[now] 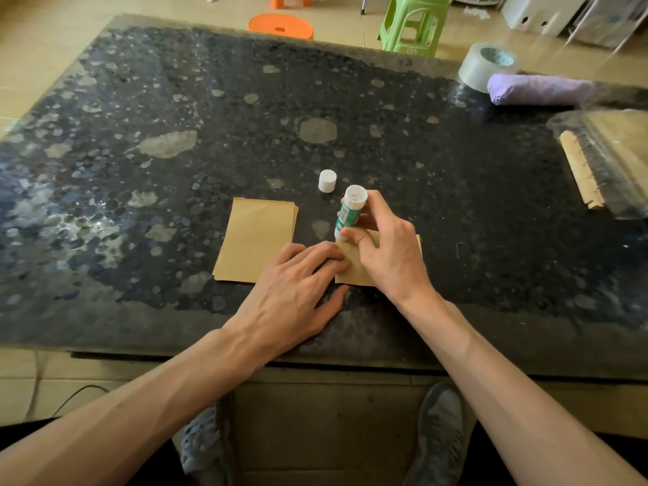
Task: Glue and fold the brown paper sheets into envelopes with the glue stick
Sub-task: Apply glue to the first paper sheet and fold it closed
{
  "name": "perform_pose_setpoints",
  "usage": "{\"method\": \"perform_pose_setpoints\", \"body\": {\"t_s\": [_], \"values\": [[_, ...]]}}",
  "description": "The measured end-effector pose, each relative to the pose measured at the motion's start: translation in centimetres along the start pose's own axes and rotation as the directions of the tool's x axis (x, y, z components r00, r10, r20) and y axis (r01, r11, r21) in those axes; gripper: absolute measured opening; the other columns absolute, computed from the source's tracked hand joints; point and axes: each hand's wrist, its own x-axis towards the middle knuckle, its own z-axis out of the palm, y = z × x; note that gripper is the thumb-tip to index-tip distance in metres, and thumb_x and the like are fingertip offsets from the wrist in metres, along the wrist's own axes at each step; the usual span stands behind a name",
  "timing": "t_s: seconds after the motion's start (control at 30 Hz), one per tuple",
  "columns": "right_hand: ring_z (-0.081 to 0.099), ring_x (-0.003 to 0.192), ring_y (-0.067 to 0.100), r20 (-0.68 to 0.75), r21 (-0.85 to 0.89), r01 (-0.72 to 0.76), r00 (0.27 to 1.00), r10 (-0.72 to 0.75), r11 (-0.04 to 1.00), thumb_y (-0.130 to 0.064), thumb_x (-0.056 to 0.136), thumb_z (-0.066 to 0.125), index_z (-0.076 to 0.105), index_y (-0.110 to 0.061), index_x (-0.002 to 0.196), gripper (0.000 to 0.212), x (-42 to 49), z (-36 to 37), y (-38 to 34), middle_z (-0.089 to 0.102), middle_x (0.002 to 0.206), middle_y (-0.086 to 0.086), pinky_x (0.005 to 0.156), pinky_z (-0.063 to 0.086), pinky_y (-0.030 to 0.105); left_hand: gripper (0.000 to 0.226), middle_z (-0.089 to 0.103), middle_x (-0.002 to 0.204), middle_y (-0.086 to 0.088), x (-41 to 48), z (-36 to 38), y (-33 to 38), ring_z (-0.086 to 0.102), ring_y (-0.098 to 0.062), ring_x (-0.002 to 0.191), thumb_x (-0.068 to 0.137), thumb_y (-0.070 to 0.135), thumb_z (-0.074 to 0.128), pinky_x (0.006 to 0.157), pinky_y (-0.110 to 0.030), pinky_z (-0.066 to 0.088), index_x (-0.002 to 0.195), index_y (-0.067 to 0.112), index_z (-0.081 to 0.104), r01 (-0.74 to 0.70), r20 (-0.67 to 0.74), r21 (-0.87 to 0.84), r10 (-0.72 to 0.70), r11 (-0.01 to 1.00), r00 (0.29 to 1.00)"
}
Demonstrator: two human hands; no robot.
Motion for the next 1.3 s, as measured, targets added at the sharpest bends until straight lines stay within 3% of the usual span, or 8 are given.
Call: {"method": "perform_pose_setpoints", "body": {"t_s": [0.13,0.33,0.5,0.57,0.77,0.87,1.03,1.3], "values": [[0.073,0.099,0.011,-0.021,-0.009,0.005,1.0,-0.006,1.0,-0.008,0.093,0.072,0.058,-0.014,0.123,0.033,0.4,0.4,0.0,0.076,0.101,-0.004,0.086,0.057,0.033,0.036,0.062,0.133,0.0,0.0,0.0,0.1,0.062,-0.015,0.118,0.103,0.037,0.056,0.101,-0.034,0.046,0.127,0.012,0.068,0.001,-0.006,-0.006,-0.001,1.0,1.0],[0.073,0.099,0.009,-0.025,0.027,-0.014,1.0,0.014,1.0,-0.007,0.094,0.071,0.058,-0.017,0.119,0.029,0.8,0.6,0.1,0.075,0.101,-0.006,0.089,0.057,0.036,0.038,0.061,0.134,0.001,0.1,0.0,0.0,0.062,-0.014,0.119,0.103,0.038,0.055,0.103,-0.032,0.045,0.128,0.012,0.068,0.004,0.005,-0.014,-0.004,1.0,1.0],[0.073,0.106,0.013,-0.164,0.324,-0.054,0.98,0.112,0.945,-0.002,0.097,0.07,0.059,-0.01,0.119,0.026,1.1,-0.6,-0.8,0.071,0.112,-0.005,0.096,0.059,0.039,0.038,0.061,0.134,0.001,0.0,0.0,-0.1,0.062,-0.014,0.122,0.104,0.039,0.056,0.102,-0.032,0.045,0.129,0.013,0.068,0.004,-0.001,-0.027,-0.004,1.0,1.0],[0.072,0.107,0.015,-0.142,0.36,-0.08,0.98,0.139,0.93,-0.005,0.097,0.07,0.058,-0.011,0.121,0.027,1.2,-1.5,-1.0,0.071,0.114,-0.005,0.097,0.059,0.041,0.038,0.062,0.133,0.0,0.0,0.0,-0.1,0.061,-0.014,0.123,0.104,0.038,0.057,0.102,-0.033,0.045,0.128,0.012,0.068,0.004,-0.001,-0.03,-0.004,1.0,1.0],[0.072,0.104,0.009,0.038,0.228,-0.155,0.988,0.151,0.961,-0.021,0.095,0.076,0.061,-0.019,0.117,0.027,-0.7,-2.7,-0.7,0.074,0.106,-0.01,0.095,0.058,0.043,0.032,0.06,0.128,-0.001,-0.1,-0.1,0.0,0.059,-0.019,0.121,0.102,0.034,0.06,0.1,-0.035,0.045,0.125,0.014,0.068,-0.01,-0.031,-0.007,0.01,1.0,0.999],[0.071,0.103,0.006,0.092,0.162,-0.156,0.986,0.143,0.974,-0.023,0.094,0.078,0.062,-0.021,0.117,0.028,-1.6,-2.8,-0.5,0.072,0.108,-0.013,0.093,0.058,0.04,0.033,0.061,0.123,-0.002,-0.2,-0.1,-0.1,0.057,-0.023,0.121,0.1,0.034,0.062,0.092,-0.038,0.047,0.126,0.016,0.07,-0.003,-0.053,0.033,0.005,0.999,0.999],[0.069,0.106,0.002,0.108,0.127,-0.131,0.987,0.118,0.983,-0.022,0.094,0.078,0.063,-0.025,0.12,0.031,-2.3,-2.6,-0.8,0.071,0.11,-0.02,0.097,0.056,0.036,0.038,0.064,0.121,0.001,-0.4,-0.4,-0.1,0.06,-0.024,0.116,0.101,0.035,0.058,0.089,-0.042,0.047,0.133,0.017,0.069,-0.001,-0.037,0.052,0.002,0.999,0.999],[0.069,0.107,0.002,0.154,0.066,-0.076,0.986,0.065,0.995,-0.005,0.096,0.069,0.061,-0.015,0.12,0.027,-2.1,-2.2,-0.9,0.074,0.106,-0.009,0.091,0.054,0.028,0.028,0.067,0.125,0.0,-0.6,-0.9,-0.7,0.062,-0.022,0.117,0.1,0.029,0.06,0.089,-0.039,0.046,0.122,0.019,0.074,-0.071,-0.05,0.006,0.071,0.997,0.996]]}}
